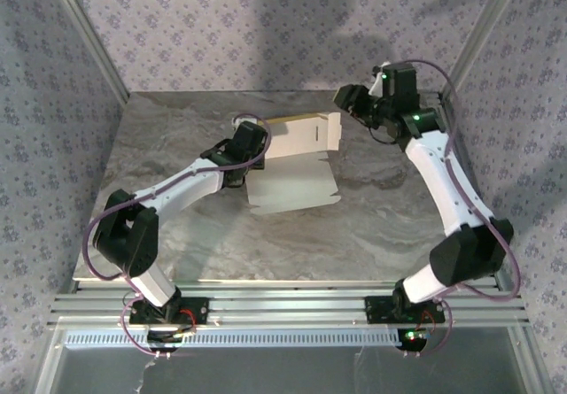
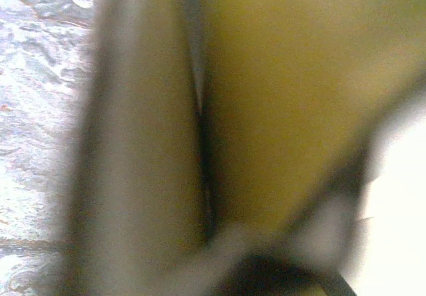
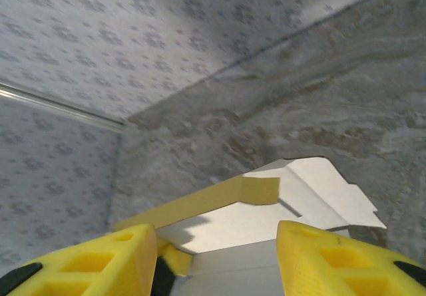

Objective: Fold the paper box

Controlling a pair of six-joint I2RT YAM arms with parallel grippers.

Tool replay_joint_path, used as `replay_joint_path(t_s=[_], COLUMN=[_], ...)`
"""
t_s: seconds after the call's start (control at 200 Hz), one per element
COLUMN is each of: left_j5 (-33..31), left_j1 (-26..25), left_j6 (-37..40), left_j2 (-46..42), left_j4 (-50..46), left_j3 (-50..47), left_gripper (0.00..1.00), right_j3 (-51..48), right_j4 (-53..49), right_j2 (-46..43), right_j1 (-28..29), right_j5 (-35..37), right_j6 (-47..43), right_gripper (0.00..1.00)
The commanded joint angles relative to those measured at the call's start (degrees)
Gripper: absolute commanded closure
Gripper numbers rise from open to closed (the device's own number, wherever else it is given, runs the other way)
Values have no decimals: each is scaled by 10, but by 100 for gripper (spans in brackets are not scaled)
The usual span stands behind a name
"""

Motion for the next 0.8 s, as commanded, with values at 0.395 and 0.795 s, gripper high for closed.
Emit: replay_joint_path(t_s=[0.395,0.795], left_j5=[27,21], left_j1=[-11,-17], left_j6=[20,19], left_j2=[7,10], left_j4=[-18,-17], left_j3=[24,27], left_gripper=[100,100], right_j3=[28,10], right_j4=[-51,-21], right_j2=[86,92], right_j1=[16,28], right_j5=[-5,-20], right_j6=[-7,23], right_gripper=[50,50])
